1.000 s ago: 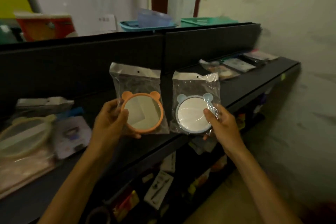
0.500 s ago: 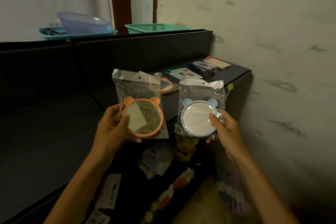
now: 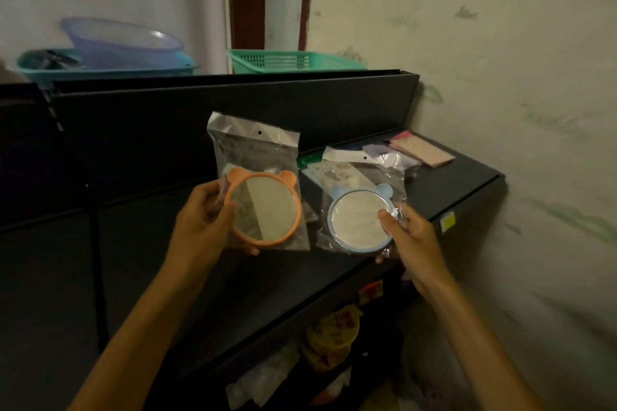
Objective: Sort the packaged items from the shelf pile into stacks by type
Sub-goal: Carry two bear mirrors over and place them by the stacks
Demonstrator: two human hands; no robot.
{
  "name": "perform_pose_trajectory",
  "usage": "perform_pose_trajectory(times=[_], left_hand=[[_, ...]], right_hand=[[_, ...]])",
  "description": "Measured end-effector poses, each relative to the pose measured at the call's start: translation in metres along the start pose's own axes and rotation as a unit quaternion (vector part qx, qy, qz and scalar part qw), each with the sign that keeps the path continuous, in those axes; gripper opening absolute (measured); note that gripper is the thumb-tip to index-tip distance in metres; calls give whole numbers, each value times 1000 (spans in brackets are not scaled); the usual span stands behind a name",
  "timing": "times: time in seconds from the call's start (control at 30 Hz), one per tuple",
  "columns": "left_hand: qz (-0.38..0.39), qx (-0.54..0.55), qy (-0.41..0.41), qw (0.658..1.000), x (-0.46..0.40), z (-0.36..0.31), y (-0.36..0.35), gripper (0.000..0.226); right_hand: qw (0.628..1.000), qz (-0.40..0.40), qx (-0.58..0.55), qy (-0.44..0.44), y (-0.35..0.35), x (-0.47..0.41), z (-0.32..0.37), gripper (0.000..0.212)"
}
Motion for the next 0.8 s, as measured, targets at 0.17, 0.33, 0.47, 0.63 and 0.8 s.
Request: perform_pose_trajectory(times=[0.17, 0.33, 0.47, 0.63, 0.8], left_hand=[[-56, -19, -18, 998, -19, -7, 21, 24], [-98, 2, -7, 995, -17, -6, 45, 24], [-147, 21, 16, 989, -5, 0, 54, 29], [-189, 19, 30, 981, 11, 2, 49, 34], [-219, 9, 38, 975, 20, 4, 33, 33]], right_hand=[[997, 81, -18, -1, -46, -54, -3, 12], [984, 178, -27, -10, -101, -82, -7, 10], [969, 247, 6, -7, -133, -93, -12, 12], [952, 302, 45, 1, -151, -101, -16, 18], [940, 281, 175, 79, -149, -111, -13, 28]])
Point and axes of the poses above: each hand's wrist, its own x-axis away from the middle knuckle, its own y-axis out of the back of the hand, z = x × y, the point moved 9 cm from there along -x, towards the middle knuckle, and after that the axes turned 4 degrees about -x, right-handed, at the moved point
